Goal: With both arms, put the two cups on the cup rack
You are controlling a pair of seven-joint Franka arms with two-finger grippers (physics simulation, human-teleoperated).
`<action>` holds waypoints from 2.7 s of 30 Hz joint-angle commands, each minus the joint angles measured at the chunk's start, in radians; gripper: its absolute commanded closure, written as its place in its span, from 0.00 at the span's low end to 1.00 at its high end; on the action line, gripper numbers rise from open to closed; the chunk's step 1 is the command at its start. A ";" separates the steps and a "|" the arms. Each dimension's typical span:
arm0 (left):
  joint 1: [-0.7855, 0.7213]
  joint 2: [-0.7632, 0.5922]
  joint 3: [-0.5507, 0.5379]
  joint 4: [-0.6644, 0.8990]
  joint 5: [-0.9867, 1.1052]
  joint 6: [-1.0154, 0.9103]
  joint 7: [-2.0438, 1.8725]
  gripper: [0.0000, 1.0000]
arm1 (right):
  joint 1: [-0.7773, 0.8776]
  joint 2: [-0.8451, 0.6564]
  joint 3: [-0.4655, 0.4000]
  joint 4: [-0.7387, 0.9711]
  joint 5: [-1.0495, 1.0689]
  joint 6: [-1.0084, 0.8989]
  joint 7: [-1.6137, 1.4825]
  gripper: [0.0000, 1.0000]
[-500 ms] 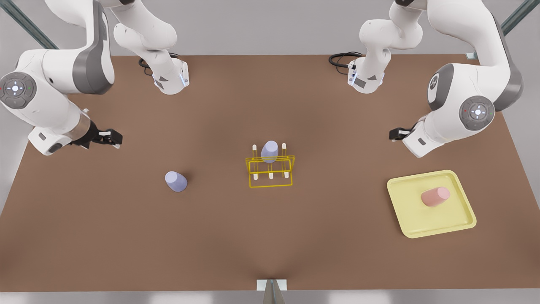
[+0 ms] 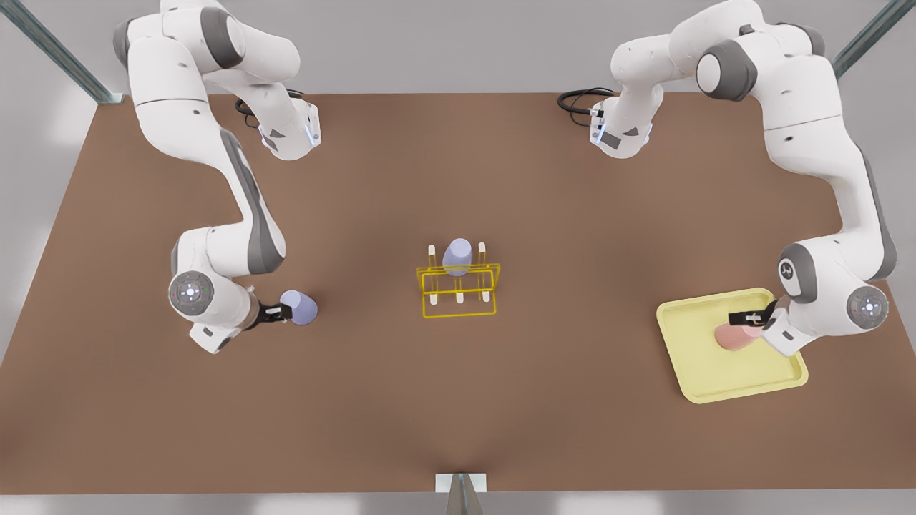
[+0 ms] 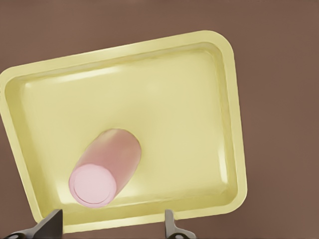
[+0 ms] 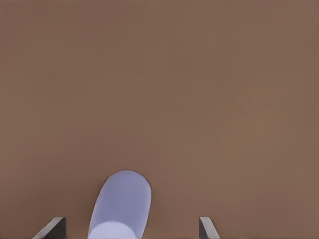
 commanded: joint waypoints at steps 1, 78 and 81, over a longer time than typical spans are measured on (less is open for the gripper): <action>0.003 0.019 0.000 0.000 0.002 0.215 0.331 0.00 | -0.001 0.004 0.000 -0.051 0.037 0.327 0.031 0.00; -0.494 0.180 -0.413 0.389 -0.131 -0.110 -1.439 0.13 | 0.020 -0.046 0.017 -0.526 0.029 0.732 0.054 0.04; -0.515 0.201 -0.411 0.395 -0.130 -0.076 -1.438 0.13 | 0.022 -0.046 0.017 -0.526 0.029 0.732 0.052 0.10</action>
